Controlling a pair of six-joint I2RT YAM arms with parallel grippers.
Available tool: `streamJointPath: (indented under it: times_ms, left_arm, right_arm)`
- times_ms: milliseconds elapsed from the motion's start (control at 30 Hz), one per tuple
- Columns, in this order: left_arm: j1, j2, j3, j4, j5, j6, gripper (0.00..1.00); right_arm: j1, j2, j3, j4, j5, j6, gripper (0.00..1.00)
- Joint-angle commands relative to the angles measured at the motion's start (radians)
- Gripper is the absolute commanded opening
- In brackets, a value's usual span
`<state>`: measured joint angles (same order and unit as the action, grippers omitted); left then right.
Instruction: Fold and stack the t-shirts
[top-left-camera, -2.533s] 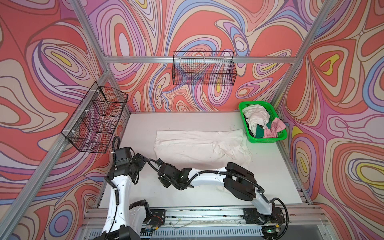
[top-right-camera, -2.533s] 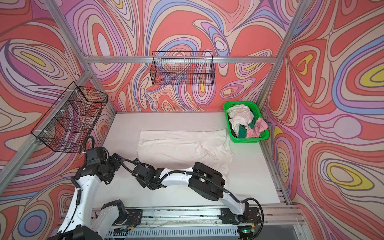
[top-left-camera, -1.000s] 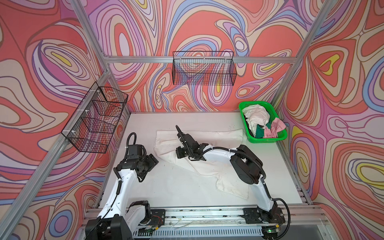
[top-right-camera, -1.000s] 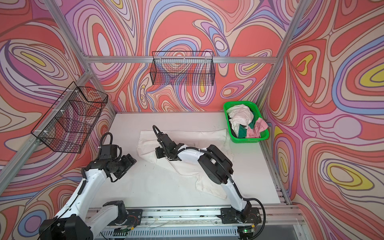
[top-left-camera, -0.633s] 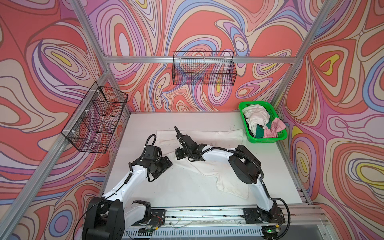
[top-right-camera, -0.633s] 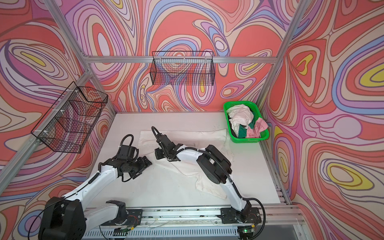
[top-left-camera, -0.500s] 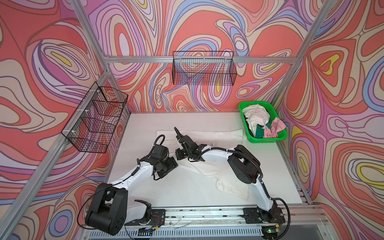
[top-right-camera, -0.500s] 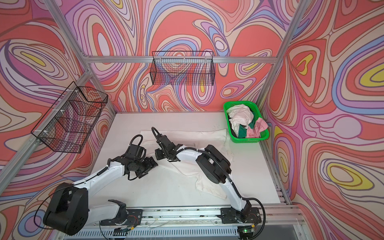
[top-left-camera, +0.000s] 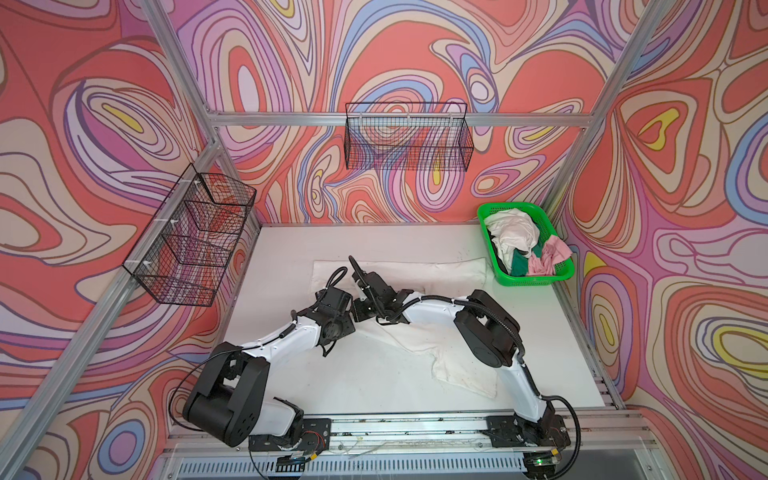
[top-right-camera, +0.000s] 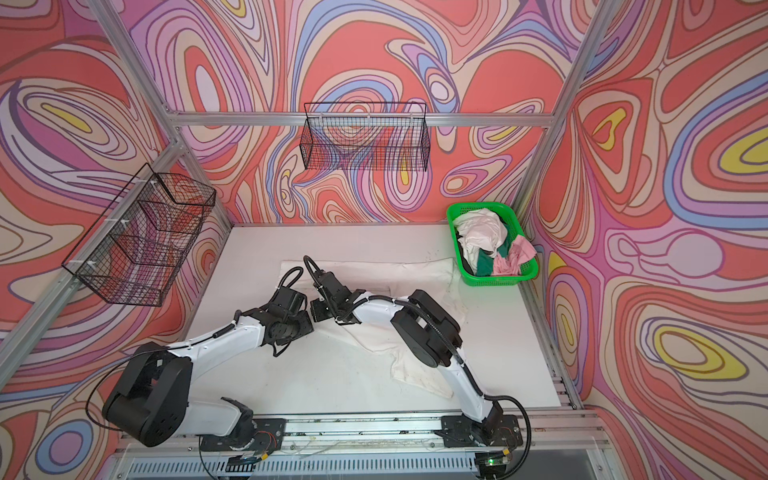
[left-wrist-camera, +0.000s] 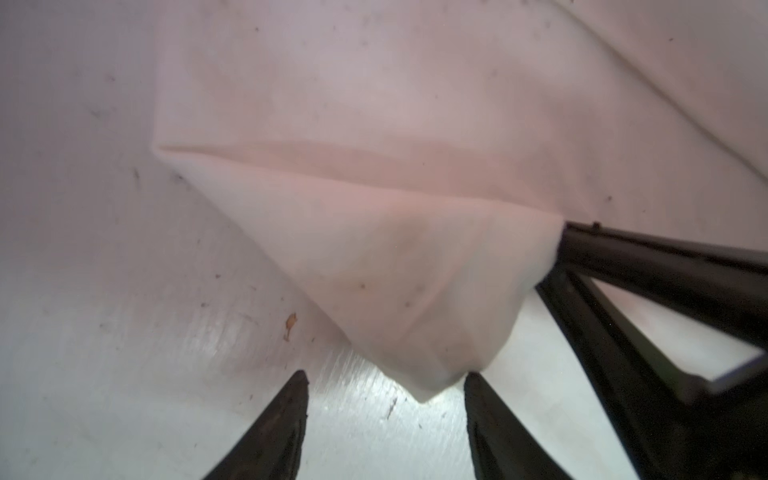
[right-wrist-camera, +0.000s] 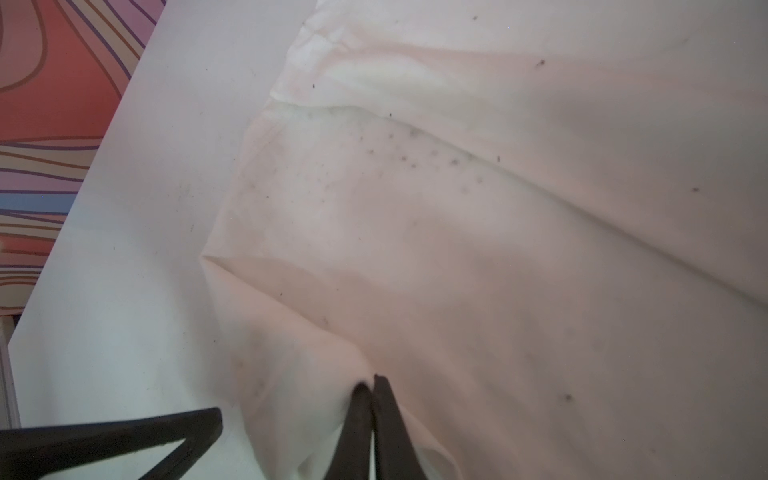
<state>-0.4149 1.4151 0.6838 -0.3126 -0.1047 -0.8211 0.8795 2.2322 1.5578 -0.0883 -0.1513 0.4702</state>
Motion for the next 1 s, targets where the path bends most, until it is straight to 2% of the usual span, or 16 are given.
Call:
streamJointPath:
  times_ms: [0, 167, 367, 667, 867, 967]
  left_arm:
    - [-0.009, 0.026, 0.011, 0.078, -0.073, 0.023, 0.57]
    - [-0.010, 0.080, 0.013, 0.105, -0.048, 0.034, 0.47]
    - [-0.038, 0.096, 0.014, 0.120, -0.037, 0.033, 0.44]
    - [-0.041, 0.011, 0.013, 0.057, -0.055, 0.035, 0.12]
    - [-0.041, -0.049, 0.020, -0.033, -0.060, 0.049, 0.00]
    - [-0.041, -0.074, 0.025, -0.067, -0.060, 0.059, 0.00]
  right_arm:
    - [0.002, 0.000, -0.014, 0.018, -0.007, 0.008, 0.00]
    - [0.002, 0.003, -0.020, 0.025, -0.015, 0.010, 0.00]
    - [0.001, 0.005, -0.019, 0.028, -0.021, 0.010, 0.00]
    - [0.000, 0.000, -0.013, 0.015, -0.016, 0.010, 0.00]
    - [0.001, 0.000, -0.009, 0.009, -0.013, 0.008, 0.00]
    - [0.001, -0.004, -0.010, 0.008, -0.010, 0.006, 0.00]
